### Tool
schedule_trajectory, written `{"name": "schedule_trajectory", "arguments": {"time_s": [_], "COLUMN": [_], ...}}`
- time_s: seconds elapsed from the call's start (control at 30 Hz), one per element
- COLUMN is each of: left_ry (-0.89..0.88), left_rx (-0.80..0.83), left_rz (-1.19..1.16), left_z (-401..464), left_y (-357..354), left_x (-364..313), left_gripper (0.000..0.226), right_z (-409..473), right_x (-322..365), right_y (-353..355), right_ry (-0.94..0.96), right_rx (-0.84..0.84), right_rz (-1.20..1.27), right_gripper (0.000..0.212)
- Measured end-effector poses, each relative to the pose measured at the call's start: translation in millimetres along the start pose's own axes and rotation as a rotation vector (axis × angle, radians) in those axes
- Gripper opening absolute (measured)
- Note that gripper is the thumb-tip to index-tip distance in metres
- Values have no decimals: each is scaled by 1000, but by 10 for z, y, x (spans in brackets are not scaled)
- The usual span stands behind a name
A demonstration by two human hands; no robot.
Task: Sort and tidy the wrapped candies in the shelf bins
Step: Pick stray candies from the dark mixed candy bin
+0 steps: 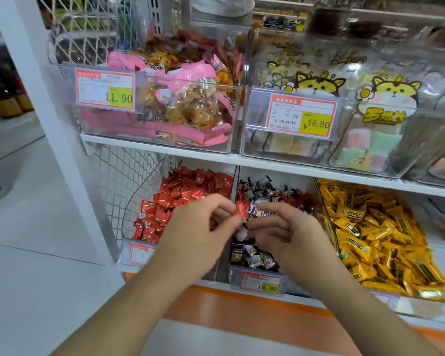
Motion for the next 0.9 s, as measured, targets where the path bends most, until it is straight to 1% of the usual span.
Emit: {"name": "schedule_trajectory", "arguments": {"time_s": [0.07,0.13,0.23,0.33,0.43,0.5,0.57,0.63,0.7,0.8,0.9], "left_ry": [75,157,227,137,-14,-111,-178,-219,-257,-289,-310], "left_rx": [-95,-163,-166,-126,-2,95,173,208,210,201,207], "left_rz": [34,67,150,197,212,234,243,242,236,228,238], "left_z": [55,87,99,104,79,37,-8,-39,-61,-93,-107], "left_y": [190,344,410,321,61,-150,-327,-443,-512,-597,-674], "left_x": [161,366,585,483,254,135,71,45,12,-36,-67], "left_gripper": [5,9,14,20,26,33,40,41,38,33,29], "right_z": [30,48,87,132,147,149,145,144,135,123,139], "right_x": [-62,-130,-229,-332,-338,-329,-377,-447,-491,-519,-546], "right_y": [130,256,354,391,429,392,333,285,241,153,149], "right_ry": [-5,-40,-79,-81,-14,20,14,12,7,-15,-49], "right_rx": [-91,-142,-139,-111,-88,-2,115,194,235,291,298], "right_rz": [-82,-88,-91,-138,-291,-442,-562,-663,-728,-770,-805], "right_gripper": [37,32,35,36,35,32,29,25,22,30,54]}}
Point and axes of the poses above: each hand's wrist, its own z-axis towards the middle knuckle, its own y-axis out of the back of the hand, x = y × z, the point moved 8 cm from there along z, towards the middle knuckle, and after that the axes turned 2 degrees about -y, right-handed, at the moved point
